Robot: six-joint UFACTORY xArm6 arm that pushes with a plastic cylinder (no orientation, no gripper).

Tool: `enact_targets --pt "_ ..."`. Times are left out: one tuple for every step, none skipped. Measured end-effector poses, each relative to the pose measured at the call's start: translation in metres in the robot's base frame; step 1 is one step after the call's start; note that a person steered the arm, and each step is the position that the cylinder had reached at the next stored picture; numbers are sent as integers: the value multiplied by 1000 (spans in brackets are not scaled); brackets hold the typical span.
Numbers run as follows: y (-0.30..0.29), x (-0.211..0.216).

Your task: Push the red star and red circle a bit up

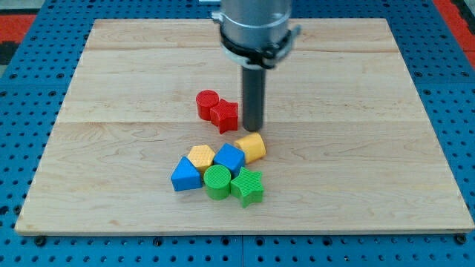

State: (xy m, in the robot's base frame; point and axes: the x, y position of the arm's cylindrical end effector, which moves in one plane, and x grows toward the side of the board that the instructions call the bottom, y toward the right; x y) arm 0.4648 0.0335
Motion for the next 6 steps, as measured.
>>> enact_targets --pt "-23 2" --pt "-66 -14" --pt "-86 -21" --pt "-97 -29" --pt "-98 -34" --pt "-30 -33"
